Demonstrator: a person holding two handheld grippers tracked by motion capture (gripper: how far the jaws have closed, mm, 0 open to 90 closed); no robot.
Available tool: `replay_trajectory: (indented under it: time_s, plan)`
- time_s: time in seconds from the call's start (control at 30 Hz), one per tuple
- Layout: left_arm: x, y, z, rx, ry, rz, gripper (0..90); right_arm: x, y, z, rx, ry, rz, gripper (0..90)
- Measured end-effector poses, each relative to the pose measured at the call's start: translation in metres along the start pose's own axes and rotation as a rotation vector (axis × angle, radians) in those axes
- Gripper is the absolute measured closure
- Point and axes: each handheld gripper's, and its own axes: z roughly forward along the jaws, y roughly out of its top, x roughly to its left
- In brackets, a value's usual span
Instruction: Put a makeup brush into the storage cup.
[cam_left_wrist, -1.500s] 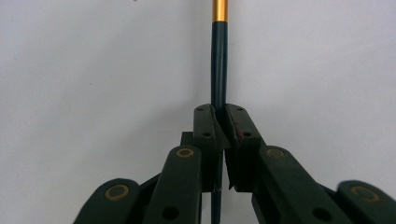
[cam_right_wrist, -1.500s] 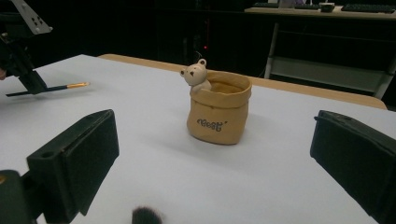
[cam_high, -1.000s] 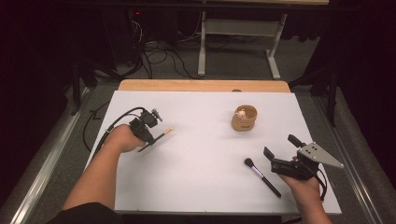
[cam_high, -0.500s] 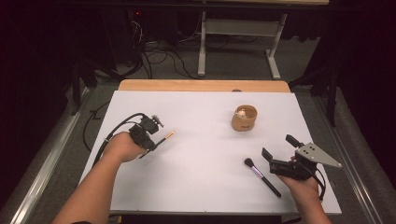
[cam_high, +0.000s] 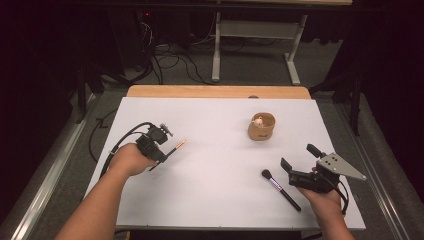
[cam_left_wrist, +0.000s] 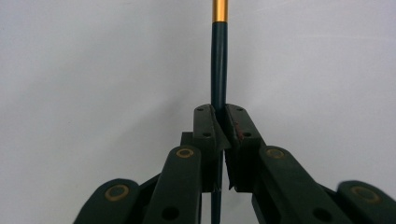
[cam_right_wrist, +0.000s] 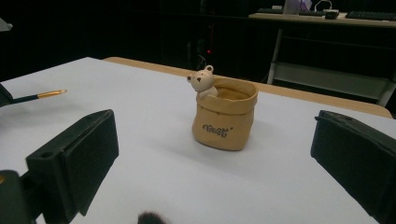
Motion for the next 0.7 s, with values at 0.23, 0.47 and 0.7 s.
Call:
replay_trajectory:
  time_s: [0.23,0.47,0.7]
  plan:
    - [0.003,-0.0037,0.0017,-0.032,-0.006,-0.025,83.9,-0.0002,0.0002,-0.0008,-0.001,-0.004,0.001,2.4]
    - [0.0038,-0.0042,0.0062,-0.063,-0.015,-0.046,83.8,-0.0008,0.0003,-0.0013,-0.001,-0.007,-0.001,2.5]
    - [0.0027,-0.003,0.0035,-0.132,-0.001,-0.067,83.9,-0.0005,0.0002,-0.0014,-0.001,-0.006,0.0,2.5]
